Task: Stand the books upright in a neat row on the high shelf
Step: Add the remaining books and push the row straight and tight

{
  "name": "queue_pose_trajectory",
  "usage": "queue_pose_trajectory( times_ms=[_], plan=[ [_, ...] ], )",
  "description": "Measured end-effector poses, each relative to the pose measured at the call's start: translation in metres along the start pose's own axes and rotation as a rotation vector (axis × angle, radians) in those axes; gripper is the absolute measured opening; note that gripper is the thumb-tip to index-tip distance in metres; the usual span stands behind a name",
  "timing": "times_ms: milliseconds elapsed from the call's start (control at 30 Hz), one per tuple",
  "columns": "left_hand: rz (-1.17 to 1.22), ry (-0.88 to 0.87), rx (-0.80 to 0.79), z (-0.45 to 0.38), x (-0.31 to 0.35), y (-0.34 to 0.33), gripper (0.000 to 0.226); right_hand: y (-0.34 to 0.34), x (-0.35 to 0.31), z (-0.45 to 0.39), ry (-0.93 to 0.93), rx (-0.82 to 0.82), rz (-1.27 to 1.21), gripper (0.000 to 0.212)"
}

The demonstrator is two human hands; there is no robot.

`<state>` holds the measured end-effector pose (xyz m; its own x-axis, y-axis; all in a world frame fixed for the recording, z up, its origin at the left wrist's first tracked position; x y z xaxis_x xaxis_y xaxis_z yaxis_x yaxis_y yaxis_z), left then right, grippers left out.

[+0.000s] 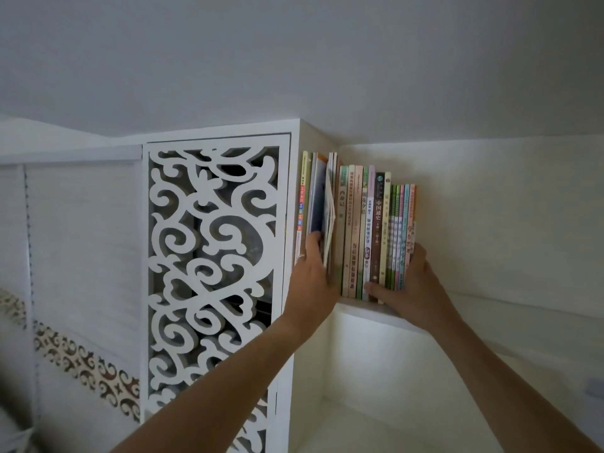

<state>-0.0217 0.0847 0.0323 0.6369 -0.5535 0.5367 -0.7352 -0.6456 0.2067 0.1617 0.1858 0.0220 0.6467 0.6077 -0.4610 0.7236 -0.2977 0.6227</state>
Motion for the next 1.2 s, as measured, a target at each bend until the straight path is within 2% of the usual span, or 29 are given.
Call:
queue_pose_trajectory(
  times_ms=[67,200,300,400,500,567,667,700,733,833,1000,1100,1200],
  plan=[
    [-0.032,0.035,0.017,-0.002,0.005,0.005,0.041,0.001,-0.001,0.001,0.000,-0.012,0.003,0.120],
    [-0.187,0.064,0.202,-0.021,0.035,0.040,0.034,0.002,-0.004,0.002,0.004,-0.020,0.005,0.119],
    [-0.261,0.085,0.186,-0.045,0.062,0.058,0.018,0.003,-0.005,0.002,0.011,-0.011,0.014,0.116],
    [-0.170,0.186,0.214,-0.057,0.072,0.072,0.022,0.004,-0.005,0.003,0.004,-0.020,0.020,0.113],
    [-0.066,0.166,0.242,-0.049,0.073,0.062,0.013,0.003,-0.007,0.002,-0.003,-0.018,0.035,0.112],
    [0.011,0.090,0.142,-0.030,0.069,0.033,0.029,0.002,-0.007,0.001,-0.016,-0.019,0.042,0.112],
    [-0.048,-0.079,-0.050,-0.008,0.047,-0.008,0.090,0.004,-0.007,0.001,-0.007,0.004,0.007,0.117],
    [-0.029,-0.081,-0.095,-0.005,0.039,-0.012,0.099,0.003,-0.005,0.001,-0.003,0.005,-0.003,0.117],
    [0.007,-0.075,-0.123,-0.005,0.028,-0.013,0.098,0.004,-0.005,0.002,-0.001,0.001,-0.006,0.115],
    [0.061,-0.014,-0.080,-0.010,0.005,0.000,0.057,0.005,-0.006,0.004,-0.003,-0.015,-0.006,0.111],
    [-0.135,-0.033,0.246,-0.020,0.017,0.035,0.006,0.003,-0.007,0.003,0.001,-0.019,0.018,0.109],
    [-0.252,-0.047,0.254,-0.041,0.034,0.043,0.015,0.004,-0.007,0.003,0.011,-0.013,0.012,0.105],
    [-0.375,-0.059,0.249,-0.067,0.048,0.051,0.008,0.003,-0.006,0.002,0.018,-0.019,0.020,0.106]
  ],
)
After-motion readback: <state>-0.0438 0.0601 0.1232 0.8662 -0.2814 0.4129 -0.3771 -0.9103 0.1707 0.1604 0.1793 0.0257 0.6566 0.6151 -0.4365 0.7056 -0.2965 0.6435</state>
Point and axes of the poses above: each hand's wrist, its own z-axis away from the middle knuckle, its own y-axis out of the back of the hand, x = y × z, the point moved 6 cm from there along -z, towards the middle knuckle, and after that the axes turned 8 degrees about z, right-handed, at the moved point
